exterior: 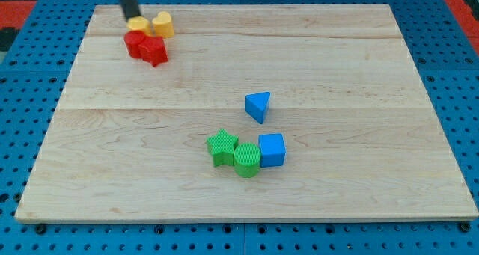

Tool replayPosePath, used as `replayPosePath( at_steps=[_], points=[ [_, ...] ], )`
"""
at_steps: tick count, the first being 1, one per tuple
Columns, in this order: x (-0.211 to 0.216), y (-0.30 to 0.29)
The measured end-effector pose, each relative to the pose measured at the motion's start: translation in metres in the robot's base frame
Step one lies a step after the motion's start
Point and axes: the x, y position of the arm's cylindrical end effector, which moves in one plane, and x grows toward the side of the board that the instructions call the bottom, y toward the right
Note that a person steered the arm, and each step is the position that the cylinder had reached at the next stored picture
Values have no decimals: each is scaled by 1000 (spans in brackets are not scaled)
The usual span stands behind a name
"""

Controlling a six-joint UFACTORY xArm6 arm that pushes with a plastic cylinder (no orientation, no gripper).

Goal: Slide the blue triangle closer to the green star

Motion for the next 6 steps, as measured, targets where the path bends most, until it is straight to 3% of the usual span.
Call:
replayPosePath(
  at_steps=[1,2,3,4,5,6],
  points=[
    [-5,-47],
    [-37,-83],
    [-39,42],
    [5,165],
    [129,197],
    [170,212]
  ],
)
